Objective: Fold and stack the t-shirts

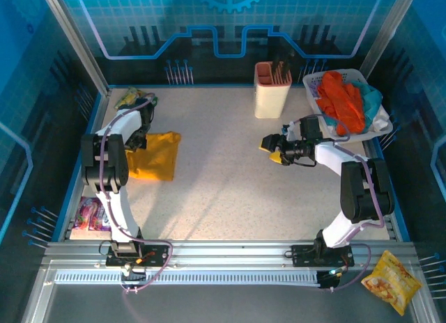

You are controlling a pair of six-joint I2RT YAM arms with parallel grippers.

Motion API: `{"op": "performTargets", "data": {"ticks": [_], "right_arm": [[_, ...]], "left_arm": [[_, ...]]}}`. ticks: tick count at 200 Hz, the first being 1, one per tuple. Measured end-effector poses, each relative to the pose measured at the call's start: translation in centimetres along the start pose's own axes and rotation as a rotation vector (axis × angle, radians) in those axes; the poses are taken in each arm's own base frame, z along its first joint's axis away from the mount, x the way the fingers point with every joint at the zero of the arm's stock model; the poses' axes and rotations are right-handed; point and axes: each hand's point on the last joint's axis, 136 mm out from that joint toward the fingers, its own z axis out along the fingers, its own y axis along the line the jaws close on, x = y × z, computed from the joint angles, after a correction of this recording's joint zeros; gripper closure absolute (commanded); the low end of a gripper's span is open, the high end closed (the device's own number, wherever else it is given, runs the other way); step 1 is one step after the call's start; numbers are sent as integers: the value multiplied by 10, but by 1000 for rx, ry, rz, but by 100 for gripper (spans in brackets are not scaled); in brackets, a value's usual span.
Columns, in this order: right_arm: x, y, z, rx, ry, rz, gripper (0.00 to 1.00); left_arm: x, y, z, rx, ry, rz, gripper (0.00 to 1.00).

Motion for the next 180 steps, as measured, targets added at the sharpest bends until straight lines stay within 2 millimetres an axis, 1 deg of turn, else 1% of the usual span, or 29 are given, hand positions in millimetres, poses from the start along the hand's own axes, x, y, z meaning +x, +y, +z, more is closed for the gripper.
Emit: {"op": "performTargets", "data": {"ticks": [29, 85, 123, 128, 136, 148, 151, 164, 175, 180], "right_arm": [[2, -2, 1, 3, 9, 2, 22], [3, -5, 3, 6, 18, 8, 22], [5, -9, 5, 12, 27, 12, 22], [5, -9, 5, 12, 28, 12, 22], [5, -8, 5, 11, 28, 12, 22], [5, -9, 5, 11, 28, 12, 22], [5, -9, 5, 11, 27, 11, 22], [5, -9, 5, 11, 28, 11, 22], [5, -9, 6, 12, 29, 13, 22], [5, -9, 6, 12, 29, 14, 22]], "left_arm": [[-4, 5, 6, -20, -7, 7, 100], [-9, 24, 19, -63, 1, -29, 100], [-12, 30, 22, -87, -8, -27, 100], [-13, 31, 22, -88, -9, -28, 99], [-13, 32, 23, -91, -11, -31, 95], [-14, 34, 24, -97, -13, -37, 87], [-14, 35, 24, -98, -14, -37, 80], [-15, 38, 25, -108, -15, -43, 60], [-16, 41, 25, -119, -18, -54, 38], [-16, 42, 25, -123, -20, -56, 27]]}}
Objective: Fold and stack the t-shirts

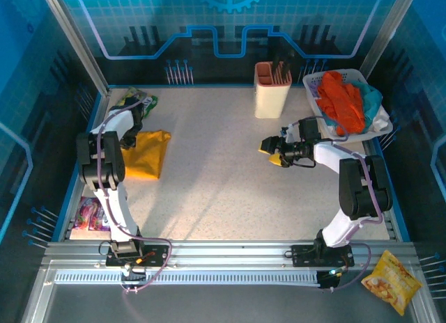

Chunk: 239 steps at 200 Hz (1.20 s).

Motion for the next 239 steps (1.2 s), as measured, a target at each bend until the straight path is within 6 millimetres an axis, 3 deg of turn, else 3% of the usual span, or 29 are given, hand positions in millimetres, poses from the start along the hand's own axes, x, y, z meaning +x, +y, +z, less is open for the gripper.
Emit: {"op": "performTargets", "data": {"ticks": [5, 10, 69, 129, 159, 210, 239], "right_arm": [[0, 0, 0, 0, 0, 0, 22], [0, -1, 0, 1, 1, 1, 22], [1, -1, 1, 3, 4, -1, 22], [-2, -11, -4, 97, -10, -40, 20], [-9, -13, -19, 187, -70, -104, 20], [-35, -18, -58, 392, -257, -229, 19], [-47, -32, -88, 559, -394, -299, 16]], "left_arm": [[-1, 1, 0, -3, -2, -4, 19], [-2, 2, 0, -7, -4, -11, 17], [-13, 7, -20, 11, -56, -59, 13], [-30, -11, -113, 219, -284, -136, 10], [-16, -38, -147, 360, -390, -136, 9], [15, -84, -137, 596, -453, -192, 1], [29, -114, -121, 694, -544, -231, 1]]}}
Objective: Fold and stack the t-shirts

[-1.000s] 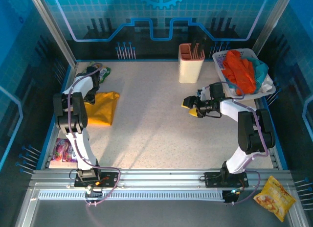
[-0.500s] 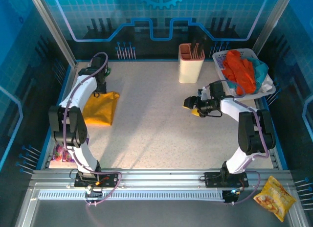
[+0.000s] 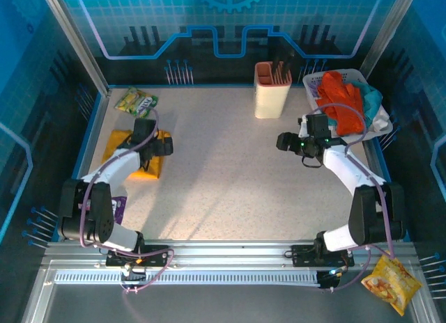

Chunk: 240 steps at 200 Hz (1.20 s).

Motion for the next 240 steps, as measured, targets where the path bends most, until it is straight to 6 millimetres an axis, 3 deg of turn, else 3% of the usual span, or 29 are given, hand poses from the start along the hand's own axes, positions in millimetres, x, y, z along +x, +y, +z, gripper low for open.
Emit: {"op": "performTargets", "data": {"ticks": [27, 78, 128, 163, 191, 216, 240], "right_arm": [[4, -33, -10, 159, -84, -47, 15], [26, -65, -10, 270, -218, -180, 16], [29, -68, 0, 264, -368, -332, 5], [8, -57, 4, 231, -472, -391, 4], [0, -49, 15, 190, -513, -406, 3], [6, -53, 35, 186, -496, -411, 0], [2, -54, 34, 187, -516, -397, 0]], "left_arm": [[23, 3, 12, 8, -45, 16, 1], [-10, 22, 11, 17, -248, -21, 1], [-1, 15, 10, 103, -376, -34, 1], [13, 12, 16, 127, -408, -32, 1], [2, 10, 11, 135, -458, -34, 1], [-2, 9, 9, 130, -478, -34, 1], [-3, 9, 8, 103, -485, -32, 1]]}}
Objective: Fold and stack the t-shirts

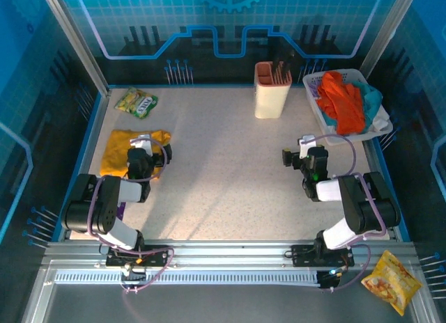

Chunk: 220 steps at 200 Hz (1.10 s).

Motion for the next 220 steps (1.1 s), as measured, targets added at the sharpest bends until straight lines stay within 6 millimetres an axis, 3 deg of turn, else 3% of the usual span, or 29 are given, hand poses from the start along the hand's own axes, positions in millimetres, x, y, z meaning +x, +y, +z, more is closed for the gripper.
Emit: {"op": "performTargets", "data": {"ticks": [220], "right_arm": [[-9, -1, 0, 4, -36, 5, 0]], "left_arm": [[-2, 4, 0, -28, -7, 2, 1]]}}
